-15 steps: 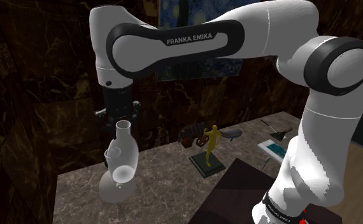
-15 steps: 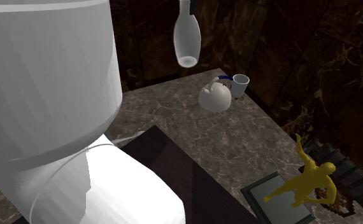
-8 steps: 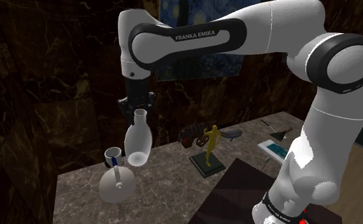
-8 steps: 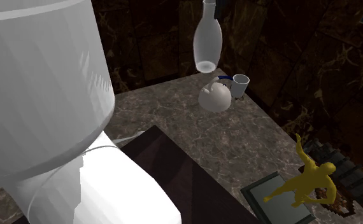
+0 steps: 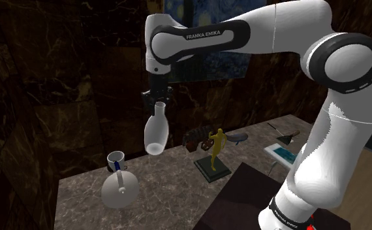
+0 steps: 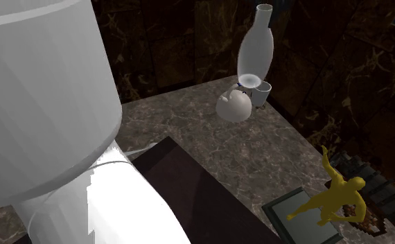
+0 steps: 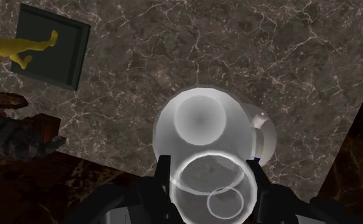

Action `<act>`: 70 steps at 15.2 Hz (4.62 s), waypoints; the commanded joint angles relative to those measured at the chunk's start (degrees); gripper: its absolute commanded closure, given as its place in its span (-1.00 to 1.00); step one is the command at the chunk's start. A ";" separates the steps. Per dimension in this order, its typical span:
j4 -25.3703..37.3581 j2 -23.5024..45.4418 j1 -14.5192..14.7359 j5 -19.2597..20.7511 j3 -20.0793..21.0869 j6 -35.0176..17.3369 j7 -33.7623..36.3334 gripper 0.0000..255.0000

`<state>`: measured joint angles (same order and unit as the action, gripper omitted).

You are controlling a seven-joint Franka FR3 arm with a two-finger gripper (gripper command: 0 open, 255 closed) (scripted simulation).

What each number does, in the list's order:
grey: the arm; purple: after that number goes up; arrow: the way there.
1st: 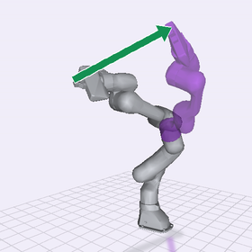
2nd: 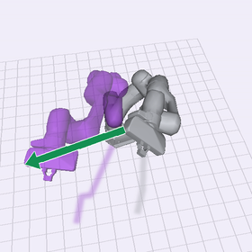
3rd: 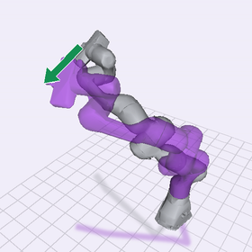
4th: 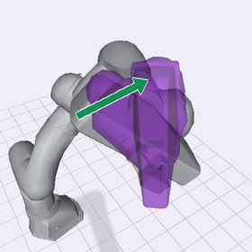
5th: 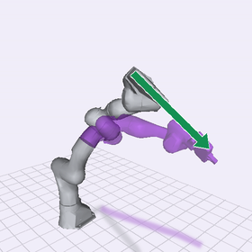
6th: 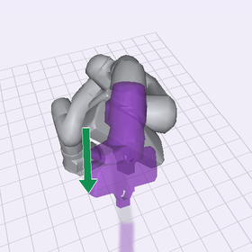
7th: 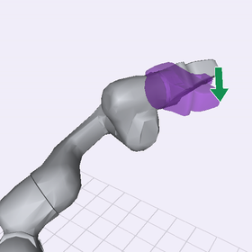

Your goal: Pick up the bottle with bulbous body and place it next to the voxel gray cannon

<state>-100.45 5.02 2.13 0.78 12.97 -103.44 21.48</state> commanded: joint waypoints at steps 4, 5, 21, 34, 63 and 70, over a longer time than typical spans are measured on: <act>1.21 0.90 -3.61 0.11 -3.03 0.28 -6.72 1.00; 1.71 1.27 -4.30 0.15 -3.60 0.40 -7.97 1.00; 18.31 13.73 -14.65 0.38 -10.85 4.41 -25.66 1.00; 9.54 14.60 -14.70 0.45 -10.89 -5.23 -25.54 1.00; -0.43 23.39 -14.62 0.94 -11.10 -23.98 -25.12 1.00; -1.14 26.67 -14.56 1.10 -11.20 -27.96 -24.99 1.00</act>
<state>-101.40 31.29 -12.48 1.86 1.77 -130.76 -3.60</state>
